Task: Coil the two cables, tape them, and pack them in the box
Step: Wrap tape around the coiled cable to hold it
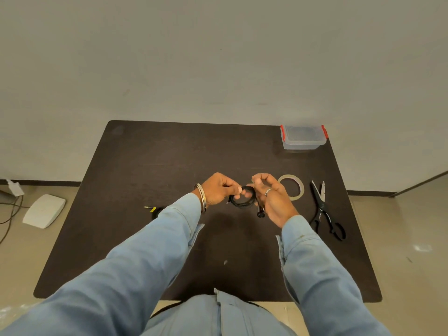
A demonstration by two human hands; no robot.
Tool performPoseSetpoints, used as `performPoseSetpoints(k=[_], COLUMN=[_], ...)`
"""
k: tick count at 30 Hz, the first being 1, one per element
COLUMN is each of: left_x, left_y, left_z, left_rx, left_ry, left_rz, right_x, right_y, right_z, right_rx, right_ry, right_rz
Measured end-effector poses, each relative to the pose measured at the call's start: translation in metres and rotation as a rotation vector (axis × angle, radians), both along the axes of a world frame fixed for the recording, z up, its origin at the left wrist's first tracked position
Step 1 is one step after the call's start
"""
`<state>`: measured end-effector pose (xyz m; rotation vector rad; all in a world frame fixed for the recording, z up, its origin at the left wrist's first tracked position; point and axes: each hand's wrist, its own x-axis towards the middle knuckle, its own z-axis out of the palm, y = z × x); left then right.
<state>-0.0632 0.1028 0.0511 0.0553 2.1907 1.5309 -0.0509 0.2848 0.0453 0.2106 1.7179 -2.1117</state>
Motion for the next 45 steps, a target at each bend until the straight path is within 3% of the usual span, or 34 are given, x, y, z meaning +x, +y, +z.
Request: performPoseSetpoints(k=[4,9,17,28,34,39,45], left_x=[-0.001,-0.002,-0.003,-0.006,-0.007,-0.007,-0.009], left_y=[0.006,0.005,0.001,0.005,0.004,0.003,0.0], left_z=[0.001,0.005,0.008,0.009,0.005,0.007,0.007], left_rx=[0.042,0.072,0.13,0.204,0.224,0.305,0.336], left_ry=[0.009,-0.03,-0.122,-0.163,-0.17,-0.222,-0.197], left_rz=[0.083,0.129,0.159,0.184,0.224,0.273,0.325], right_x=[-0.004,-0.003,-0.005,-0.003,0.003,0.0,0.002], right_y=[-0.006,-0.014,-0.019,-0.03,-0.03,-0.023,-0.014], right_z=[0.003,0.006,0.007,0.004,0.002,0.003,0.006], right_rx=[0.289,0.281,0.26,0.301,0.377,0.542,0.554], right_ry=[0.203,0.36,0.453,0.456,0.469,0.583,0.586], right_rz=[-0.092,-0.17,-0.202,-0.264,-0.239,-0.082,0.033])
